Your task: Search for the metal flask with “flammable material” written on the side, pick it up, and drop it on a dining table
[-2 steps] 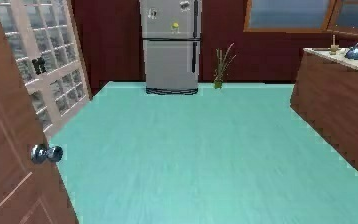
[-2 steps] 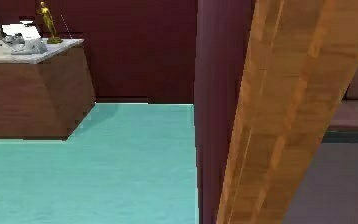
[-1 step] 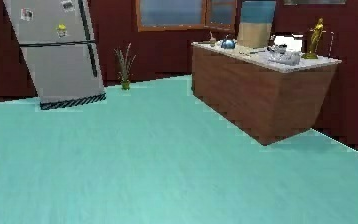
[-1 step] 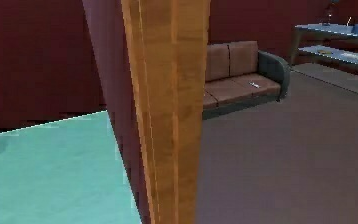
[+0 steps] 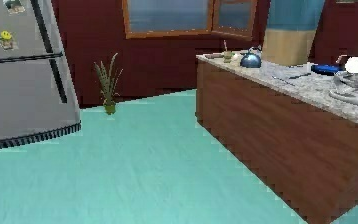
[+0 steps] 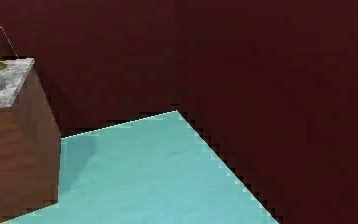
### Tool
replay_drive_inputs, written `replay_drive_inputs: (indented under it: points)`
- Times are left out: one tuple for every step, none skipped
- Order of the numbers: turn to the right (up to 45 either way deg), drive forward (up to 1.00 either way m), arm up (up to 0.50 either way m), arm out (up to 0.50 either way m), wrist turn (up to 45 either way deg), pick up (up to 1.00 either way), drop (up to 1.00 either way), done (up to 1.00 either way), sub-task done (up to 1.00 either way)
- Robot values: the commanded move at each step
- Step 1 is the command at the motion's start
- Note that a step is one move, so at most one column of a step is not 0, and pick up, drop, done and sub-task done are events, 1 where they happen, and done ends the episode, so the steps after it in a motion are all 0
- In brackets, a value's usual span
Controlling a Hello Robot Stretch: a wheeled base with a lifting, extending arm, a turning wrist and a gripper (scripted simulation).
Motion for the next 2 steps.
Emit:
replay_drive_inputs:
  points:
    - [3.0,0.00,0.00,0.00,0.0,0.00,0.00,0.00,0.00]
    - [0.0,1.00,0.00,0.00,0.0,0.00,0.00,0.00,0.00]
